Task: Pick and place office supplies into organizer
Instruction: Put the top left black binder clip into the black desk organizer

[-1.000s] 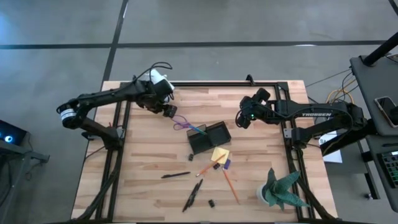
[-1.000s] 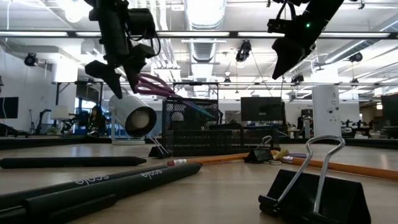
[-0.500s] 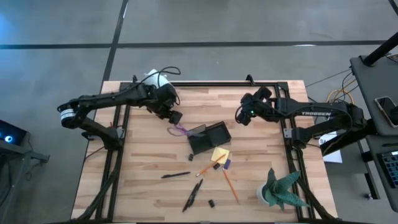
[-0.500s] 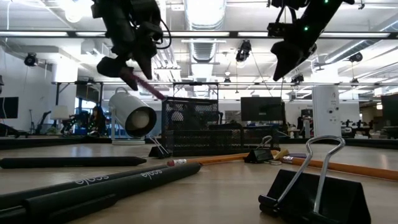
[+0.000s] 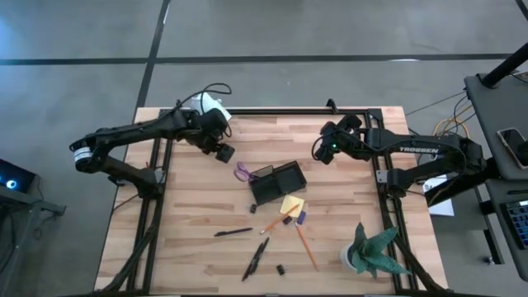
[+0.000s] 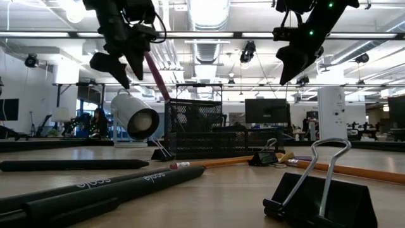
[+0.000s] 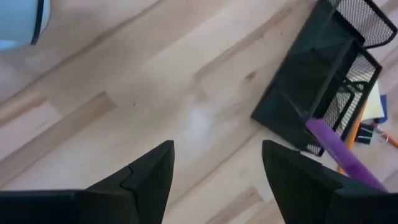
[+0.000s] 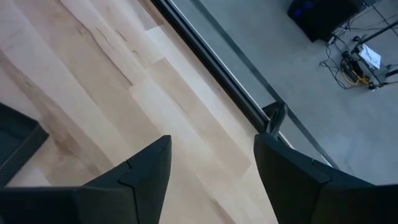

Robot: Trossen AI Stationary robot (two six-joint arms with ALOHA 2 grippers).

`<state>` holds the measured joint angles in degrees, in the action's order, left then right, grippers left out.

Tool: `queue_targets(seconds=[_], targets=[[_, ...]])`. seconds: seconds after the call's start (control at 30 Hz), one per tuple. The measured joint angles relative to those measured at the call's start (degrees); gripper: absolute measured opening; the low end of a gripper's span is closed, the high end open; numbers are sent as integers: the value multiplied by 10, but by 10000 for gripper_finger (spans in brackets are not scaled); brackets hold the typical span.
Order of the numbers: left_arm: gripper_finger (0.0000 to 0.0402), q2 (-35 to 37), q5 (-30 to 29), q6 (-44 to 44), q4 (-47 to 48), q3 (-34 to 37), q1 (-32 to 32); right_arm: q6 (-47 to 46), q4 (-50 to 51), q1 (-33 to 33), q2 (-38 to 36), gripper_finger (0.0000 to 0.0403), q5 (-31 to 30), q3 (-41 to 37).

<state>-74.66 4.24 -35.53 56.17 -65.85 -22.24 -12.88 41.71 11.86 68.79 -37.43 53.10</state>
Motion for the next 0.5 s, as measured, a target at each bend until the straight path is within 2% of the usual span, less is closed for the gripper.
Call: queue_targets(seconds=[0.13, 0.27, 0.37, 0.5], targets=[[226, 14, -3, -11, 23, 1, 4, -4, 1, 0, 0, 221, 24, 0], [226, 53, -12, -64, -6, 2, 42, -15, 21, -4, 0, 221, 173, -3], [226, 84, -40, -122, -48, 2, 109, -8, 11, -26, 0, 221, 261, -21], [226, 105, -128, -160, -117, 2, 241, 52, -37, -79, -1, 221, 285, -53]])
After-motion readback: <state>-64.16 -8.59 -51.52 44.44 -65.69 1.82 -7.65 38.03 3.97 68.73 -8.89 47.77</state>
